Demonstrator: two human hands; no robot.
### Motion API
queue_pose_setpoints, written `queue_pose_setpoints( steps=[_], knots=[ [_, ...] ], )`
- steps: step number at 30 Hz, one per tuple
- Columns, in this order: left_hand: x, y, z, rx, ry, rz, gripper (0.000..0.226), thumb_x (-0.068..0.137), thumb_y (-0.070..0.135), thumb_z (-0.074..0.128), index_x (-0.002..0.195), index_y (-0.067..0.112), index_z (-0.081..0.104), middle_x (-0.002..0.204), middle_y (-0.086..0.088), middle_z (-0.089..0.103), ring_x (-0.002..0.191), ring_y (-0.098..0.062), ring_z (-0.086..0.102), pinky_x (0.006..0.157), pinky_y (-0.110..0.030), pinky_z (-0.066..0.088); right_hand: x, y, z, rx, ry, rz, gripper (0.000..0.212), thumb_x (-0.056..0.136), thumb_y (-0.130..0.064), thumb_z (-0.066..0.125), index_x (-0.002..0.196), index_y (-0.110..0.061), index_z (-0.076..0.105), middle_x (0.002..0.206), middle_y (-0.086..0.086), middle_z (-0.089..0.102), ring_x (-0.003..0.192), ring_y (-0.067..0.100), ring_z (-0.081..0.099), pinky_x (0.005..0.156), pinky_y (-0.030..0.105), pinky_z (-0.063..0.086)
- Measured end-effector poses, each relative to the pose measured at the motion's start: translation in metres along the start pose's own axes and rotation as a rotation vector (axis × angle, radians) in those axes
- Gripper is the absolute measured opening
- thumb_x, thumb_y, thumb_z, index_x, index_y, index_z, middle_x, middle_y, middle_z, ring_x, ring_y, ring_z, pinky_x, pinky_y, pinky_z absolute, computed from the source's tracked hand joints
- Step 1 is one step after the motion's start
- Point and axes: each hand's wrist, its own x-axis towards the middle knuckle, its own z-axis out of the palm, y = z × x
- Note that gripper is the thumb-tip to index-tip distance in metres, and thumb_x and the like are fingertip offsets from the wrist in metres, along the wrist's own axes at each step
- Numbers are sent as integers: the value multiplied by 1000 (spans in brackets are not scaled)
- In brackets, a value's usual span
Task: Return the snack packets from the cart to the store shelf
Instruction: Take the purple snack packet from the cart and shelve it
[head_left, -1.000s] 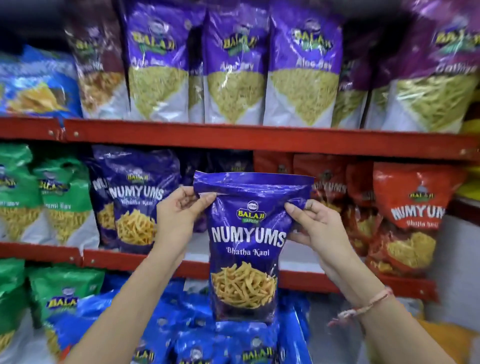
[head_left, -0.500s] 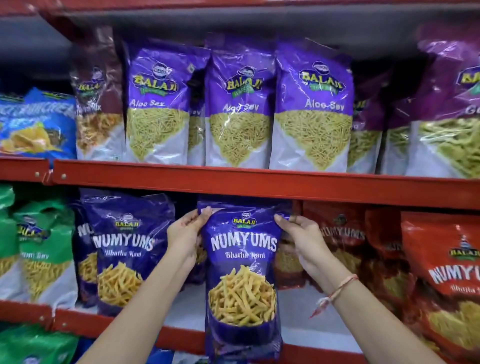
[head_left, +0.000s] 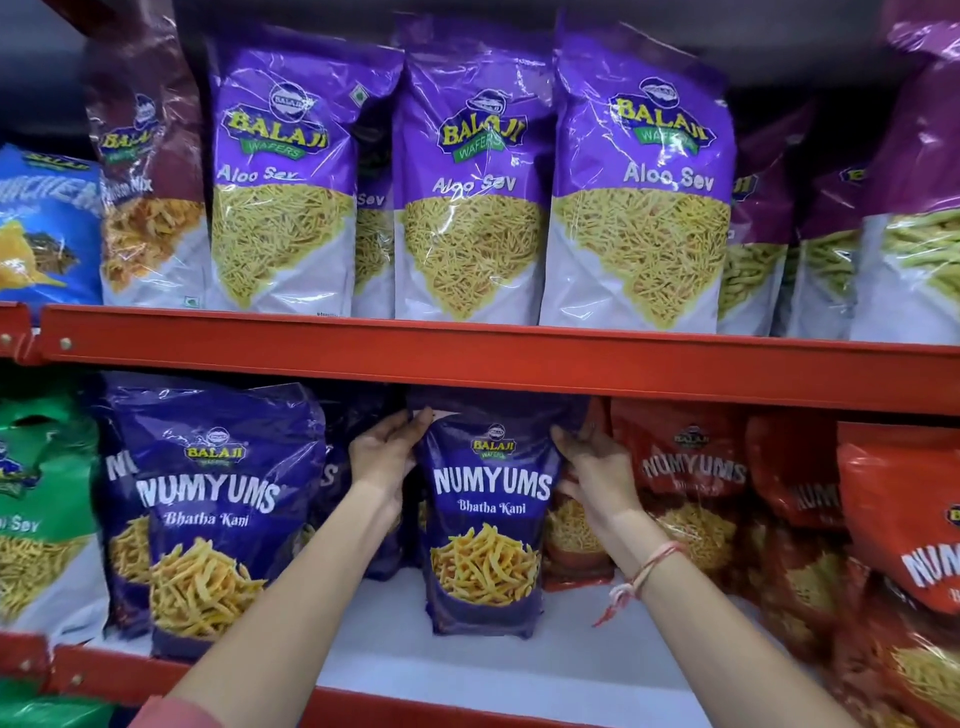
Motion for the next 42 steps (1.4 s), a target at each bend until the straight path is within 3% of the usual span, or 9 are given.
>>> queue_pose_setpoints(
  steps=[3,6,10,12,15,18,20,32,42],
  knots=[
    [0,-11,-4,61,-34,14,23,84,9,64,106,11,59,87,-1,65,66,-6,62,58,-16,53,-4,9,-5,-8,-7,14,7,88,-10,63,86,-14,57,94,8,66,83,21,64,63,32,55],
    [-2,-17,-9,118,-54,-8,33,88,24,59,118,9,56,108,-5,66,98,-18,61,89,-33,51,-10,14,-12,-59,-10,39,22,89,-28,61,104,-12,60,99,6,67,80,16,60,66,31,48],
    [-33,-39,-34,275,-55,-118,62,91,56,31,133,14,46,131,-3,53,122,-25,51,100,-42,38,-36,40,-27,-193,19,201,58,89,-59,39,134,-25,49,130,2,58,118,28,55,98,49,44],
    [-51,-55,-47,317,-49,-189,69,90,60,20,133,13,46,134,-11,54,119,-31,54,96,-43,39,-54,54,-31,-202,-12,265,65,89,-64,30,136,-24,49,138,1,54,127,30,50,106,54,38],
    [-74,-66,-52,331,-58,-273,72,92,56,17,127,5,53,107,-13,65,89,-22,63,75,-33,46,-74,62,-28,-189,-39,326,65,90,-63,25,134,-22,51,139,3,54,120,28,56,90,45,49],
    [-79,-67,-56,366,-93,-291,72,92,57,16,132,6,49,135,-18,53,122,-31,52,90,-39,43,-87,58,-23,-143,-61,324,60,93,-58,27,132,-21,52,128,2,57,104,19,57,72,36,51],
    [-84,-61,-61,406,-124,-301,73,91,58,13,134,9,46,143,-18,46,132,-33,43,101,-43,39,-95,55,-24,-134,-65,321,55,93,-57,30,128,-23,55,123,1,58,107,18,54,76,39,53],
    [-121,-46,-84,502,-167,-288,81,86,66,14,129,11,54,140,-16,50,128,-29,48,108,-42,39,-146,44,-31,-238,-43,315,47,88,-64,34,111,-34,63,118,-6,64,107,18,59,72,36,57],
    [-139,-38,-82,483,-125,-274,72,91,59,14,127,13,56,136,-15,54,125,-33,50,108,-45,38,-161,41,-29,-272,-37,307,44,84,-67,41,89,-36,71,123,-4,68,112,17,61,91,47,55]
  ],
)
